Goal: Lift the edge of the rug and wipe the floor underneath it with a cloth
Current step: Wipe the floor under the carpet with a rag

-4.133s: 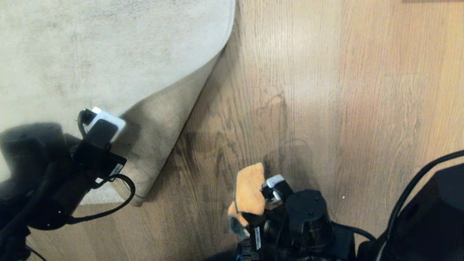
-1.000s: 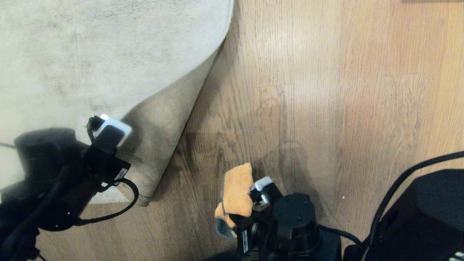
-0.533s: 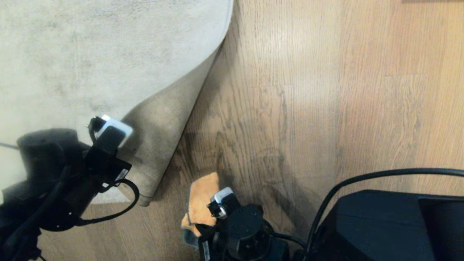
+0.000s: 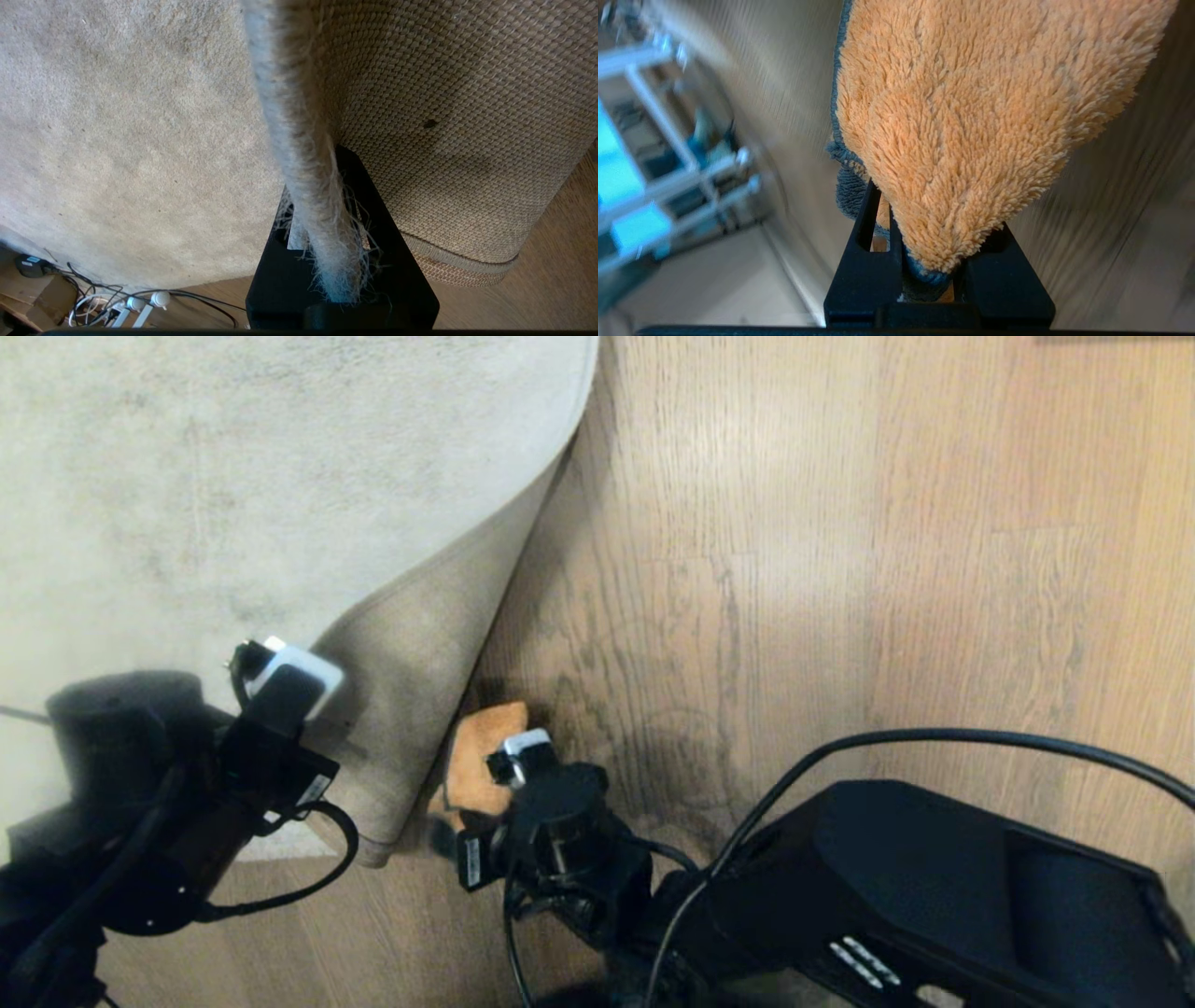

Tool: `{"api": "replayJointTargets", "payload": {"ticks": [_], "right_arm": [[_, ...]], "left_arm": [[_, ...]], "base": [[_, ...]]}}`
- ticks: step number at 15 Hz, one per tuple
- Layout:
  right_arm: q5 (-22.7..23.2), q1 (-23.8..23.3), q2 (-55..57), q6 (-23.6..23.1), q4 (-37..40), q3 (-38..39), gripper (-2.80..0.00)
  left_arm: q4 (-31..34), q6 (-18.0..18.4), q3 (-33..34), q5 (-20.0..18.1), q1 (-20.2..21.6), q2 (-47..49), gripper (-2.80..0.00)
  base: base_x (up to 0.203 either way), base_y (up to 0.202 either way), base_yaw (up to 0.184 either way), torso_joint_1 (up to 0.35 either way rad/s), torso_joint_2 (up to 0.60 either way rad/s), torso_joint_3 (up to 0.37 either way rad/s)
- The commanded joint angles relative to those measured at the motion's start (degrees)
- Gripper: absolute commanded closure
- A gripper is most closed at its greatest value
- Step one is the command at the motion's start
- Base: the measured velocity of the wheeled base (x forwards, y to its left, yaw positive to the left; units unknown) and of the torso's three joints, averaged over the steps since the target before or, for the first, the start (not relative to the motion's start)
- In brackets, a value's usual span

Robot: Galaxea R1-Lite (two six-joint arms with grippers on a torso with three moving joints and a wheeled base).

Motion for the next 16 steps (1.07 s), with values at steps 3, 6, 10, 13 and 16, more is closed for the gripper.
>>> {"api": "replayJointTargets", "payload": {"ticks": [3, 6, 10, 13, 16], "right_arm": [[-0.13, -5.89, 1.07, 0.04, 6.83, -11.32, 0.0], [-0.21, -8.13, -2.01, -0.07, 7.46, -11.09, 0.0], [-0.39, -10.27, -7.27, -1.16, 10.34, -9.58, 0.0], [-0.43, -11.64, -13.13, -2.41, 10.56, -2.85, 0.0], [-0.64, -12.55, -19.49, -2.78, 10.01, 6.75, 0.0]], "left_arm": [[-0.26, 0.18, 0.45, 0.23, -0.02, -0.22, 0.0], [-0.35, 0.18, 0.36, 1.11, -0.02, -0.3, 0.0], [-0.26, 0.18, 0.45, 1.19, -0.02, -0.88, 0.0], [-0.26, 0.27, 0.36, 1.37, -0.02, -1.19, 0.0], [-0.26, 0.33, 0.27, 1.37, -0.02, -1.71, 0.0]], "base": [[0.0, 0.0, 0.0, 0.0, 0.0, 0.0], [0.0, 0.0, 0.0, 0.0, 0.0, 0.0], [0.0, 0.0, 0.0, 0.0, 0.0, 0.0], [0.0, 0.0, 0.0, 0.0, 0.0, 0.0], [0.0, 0.0, 0.0, 0.0, 0.0, 0.0]]}}
